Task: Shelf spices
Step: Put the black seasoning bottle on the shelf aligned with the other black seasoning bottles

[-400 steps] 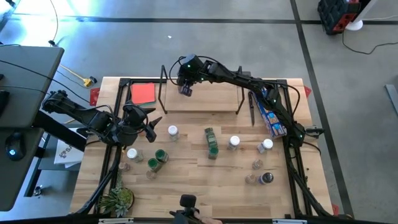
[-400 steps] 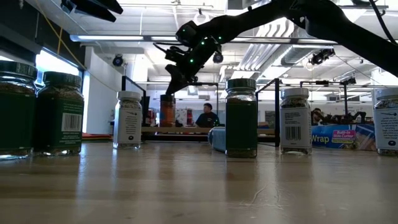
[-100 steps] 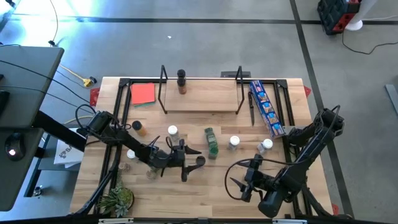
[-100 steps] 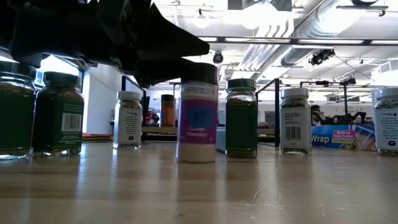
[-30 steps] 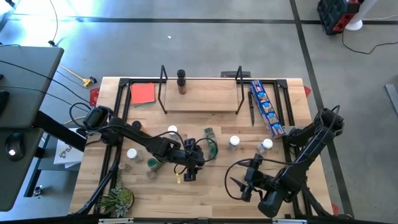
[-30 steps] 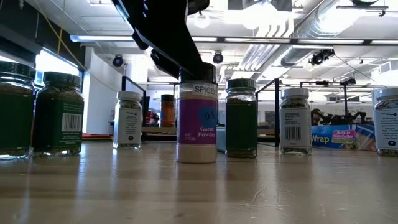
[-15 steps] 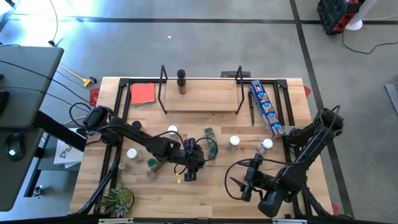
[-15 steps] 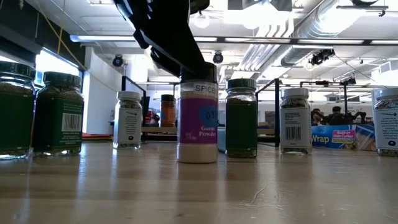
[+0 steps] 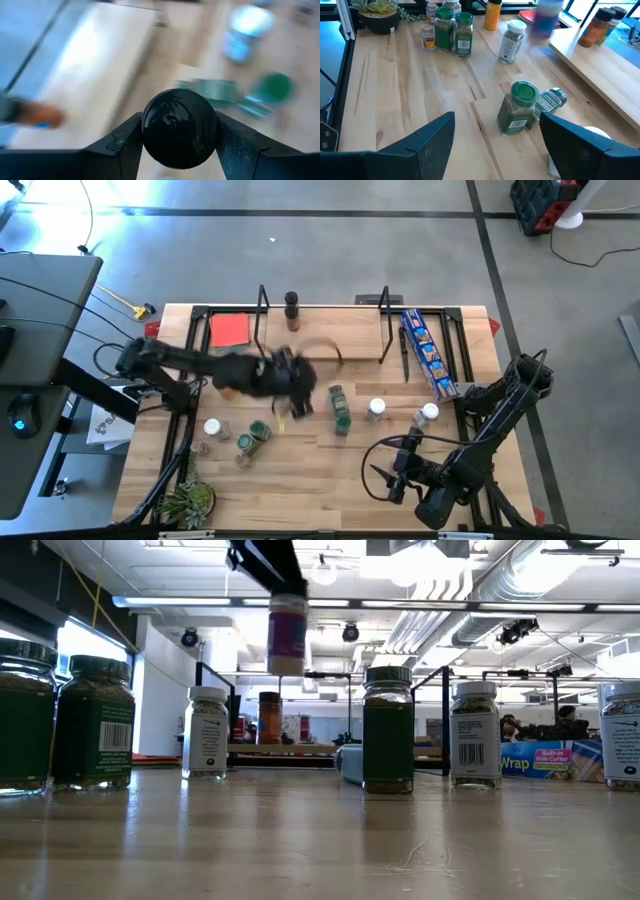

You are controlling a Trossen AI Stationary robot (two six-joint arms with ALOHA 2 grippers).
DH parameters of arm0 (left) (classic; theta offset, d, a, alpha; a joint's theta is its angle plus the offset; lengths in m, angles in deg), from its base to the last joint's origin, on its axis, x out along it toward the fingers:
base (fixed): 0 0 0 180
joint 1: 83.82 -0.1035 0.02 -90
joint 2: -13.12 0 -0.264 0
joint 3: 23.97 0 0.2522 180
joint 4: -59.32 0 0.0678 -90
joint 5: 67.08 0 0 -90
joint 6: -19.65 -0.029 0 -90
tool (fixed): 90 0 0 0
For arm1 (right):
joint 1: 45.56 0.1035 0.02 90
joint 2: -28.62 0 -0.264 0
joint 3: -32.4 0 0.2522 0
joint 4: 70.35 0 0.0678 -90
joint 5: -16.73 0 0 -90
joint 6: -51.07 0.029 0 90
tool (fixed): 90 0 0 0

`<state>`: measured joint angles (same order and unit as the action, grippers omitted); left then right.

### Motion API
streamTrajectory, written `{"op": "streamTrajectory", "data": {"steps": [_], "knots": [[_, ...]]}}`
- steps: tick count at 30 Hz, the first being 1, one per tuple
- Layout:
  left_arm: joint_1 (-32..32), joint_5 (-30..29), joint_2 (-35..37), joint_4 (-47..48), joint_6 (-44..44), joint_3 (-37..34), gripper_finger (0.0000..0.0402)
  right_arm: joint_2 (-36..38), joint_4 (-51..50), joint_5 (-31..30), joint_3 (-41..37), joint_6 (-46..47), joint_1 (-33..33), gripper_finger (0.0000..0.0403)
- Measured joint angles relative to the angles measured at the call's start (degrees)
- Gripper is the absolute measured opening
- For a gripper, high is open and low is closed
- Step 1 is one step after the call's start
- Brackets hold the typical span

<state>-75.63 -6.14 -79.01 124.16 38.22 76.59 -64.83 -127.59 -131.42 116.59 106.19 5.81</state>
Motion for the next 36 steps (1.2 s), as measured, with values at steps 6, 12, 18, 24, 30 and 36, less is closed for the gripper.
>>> {"op": "streamTrajectory", "data": {"steps": [6, 12, 18, 24, 30, 36], "knots": [[-12.4, -2.3, 0.9, 4.6, -1.3, -0.1, 0.0196, 0.0, 0.0, 0.0, 0.0, -0.1, 0.0, 0.0287], [-20.5, -1.1, -2.7, 4.3, -1.8, -0.1, 0.0196, 0.0, 0.0, 0.0, 0.0, 0.0, 0.0, 0.0287], [-24.4, 0.0, -3.8, 0.8, -2.2, -0.1, 0.0196, 0.0, 0.0, 0.0, 0.0, 0.0, 0.0, 0.0287], [-25.9, 3.0, -3.3, -1.4, -0.7, -0.1, 0.0196, 0.0, 0.0, 0.0, 0.0, 0.1, 0.0, 0.0287], [-25.4, 3.8, -0.5, -8.4, 0.3, -7.2, 0.0196, 0.0, 0.0, 0.0, 0.0, 0.0, 0.1, 0.0287], [-26.8, 7.2, 8.2, -21.4, 2.3, -20.1, 0.0196, 0.0, 0.1, -0.3, 0.0, 0.0, 0.8, 0.0287]]}}
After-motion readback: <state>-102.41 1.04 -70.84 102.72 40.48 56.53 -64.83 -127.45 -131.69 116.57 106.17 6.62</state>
